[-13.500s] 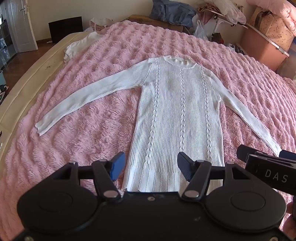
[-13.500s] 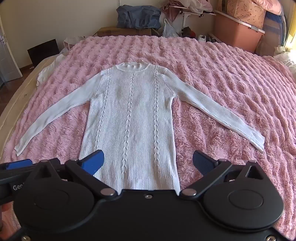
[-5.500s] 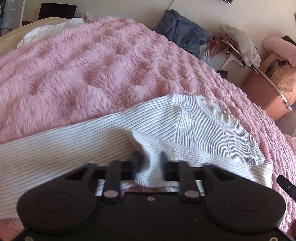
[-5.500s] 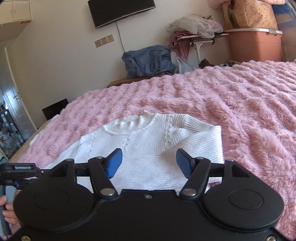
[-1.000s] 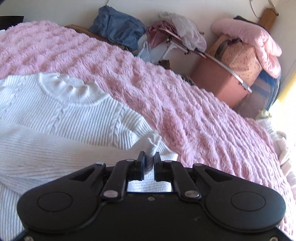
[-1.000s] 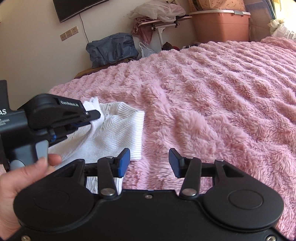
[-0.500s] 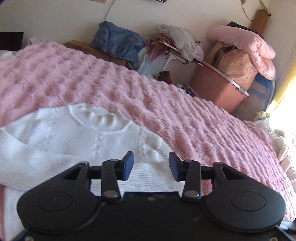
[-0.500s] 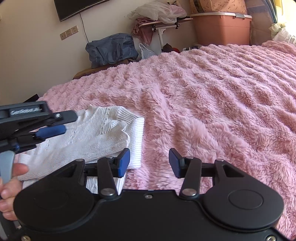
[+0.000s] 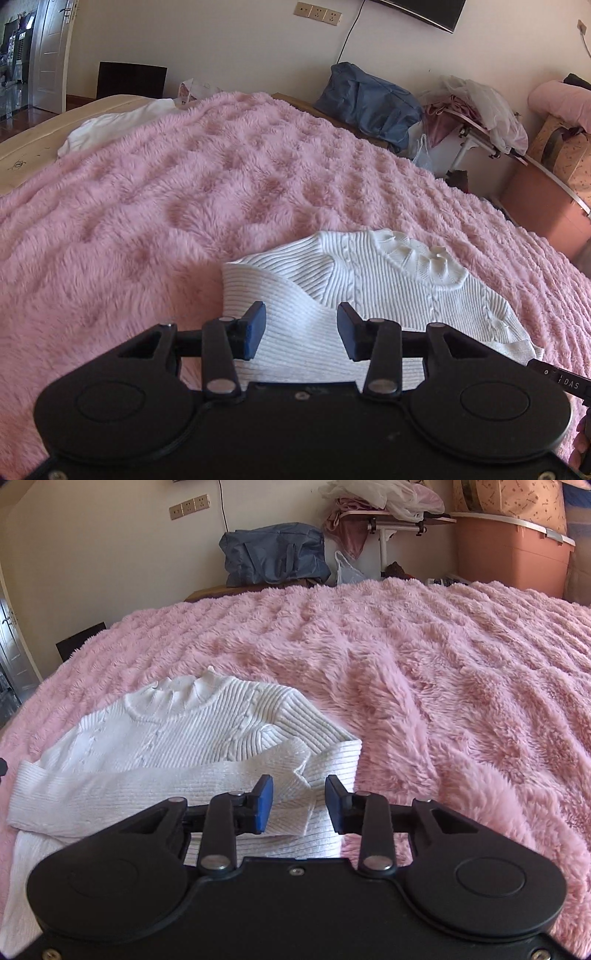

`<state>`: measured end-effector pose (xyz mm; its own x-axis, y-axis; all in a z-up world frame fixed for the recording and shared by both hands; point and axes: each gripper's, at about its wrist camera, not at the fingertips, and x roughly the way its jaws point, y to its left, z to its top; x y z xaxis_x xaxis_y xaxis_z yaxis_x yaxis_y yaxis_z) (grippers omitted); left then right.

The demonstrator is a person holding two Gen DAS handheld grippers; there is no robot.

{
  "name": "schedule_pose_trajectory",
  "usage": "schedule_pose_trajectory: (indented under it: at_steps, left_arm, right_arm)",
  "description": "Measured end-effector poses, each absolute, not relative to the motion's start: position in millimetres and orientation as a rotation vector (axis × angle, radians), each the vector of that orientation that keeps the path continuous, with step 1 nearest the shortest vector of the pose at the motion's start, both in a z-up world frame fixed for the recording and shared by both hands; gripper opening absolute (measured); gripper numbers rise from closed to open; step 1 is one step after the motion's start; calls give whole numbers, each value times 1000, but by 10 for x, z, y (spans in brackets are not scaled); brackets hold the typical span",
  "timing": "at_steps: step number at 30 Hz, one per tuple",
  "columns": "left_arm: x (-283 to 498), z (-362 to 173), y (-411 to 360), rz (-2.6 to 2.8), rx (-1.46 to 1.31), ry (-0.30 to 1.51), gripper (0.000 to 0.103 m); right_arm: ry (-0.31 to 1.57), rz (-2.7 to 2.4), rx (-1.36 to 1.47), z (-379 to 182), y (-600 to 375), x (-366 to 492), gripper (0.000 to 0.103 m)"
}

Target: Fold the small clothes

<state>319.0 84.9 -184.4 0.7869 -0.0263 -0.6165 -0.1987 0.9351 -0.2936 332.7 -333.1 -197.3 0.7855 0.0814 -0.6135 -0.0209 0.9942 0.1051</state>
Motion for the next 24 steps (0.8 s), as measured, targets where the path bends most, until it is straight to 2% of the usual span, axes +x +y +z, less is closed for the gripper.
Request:
schedule_pose_trajectory:
  at_steps: [2,4,5,6,17,24]
  left_arm:
    - [3198,-1902,871,88,-358,674,44]
    - [3217,-1944,844,86,-355,678,44]
    - [3221,-1956,830,79,-354,680,44]
    - [3213,-1961,803,74,-355,679,44]
    - [3248,-1833,783,77,-349,654,45]
    - [3474,-2018,729,92,-305,683,45]
  right_arm:
    - [681,50,93,-2025,-3315,3375,33]
    - [692,54,88,-2037,-3293,3398,26]
    - [692,54,89,-2031,-3288,3393,21]
    - [686,49,92,-2017,-3287,3377,8]
    - [565,40,175,-1610,-3430,2981,6]
    - [659,1,209,-1925,-3508,2974,6]
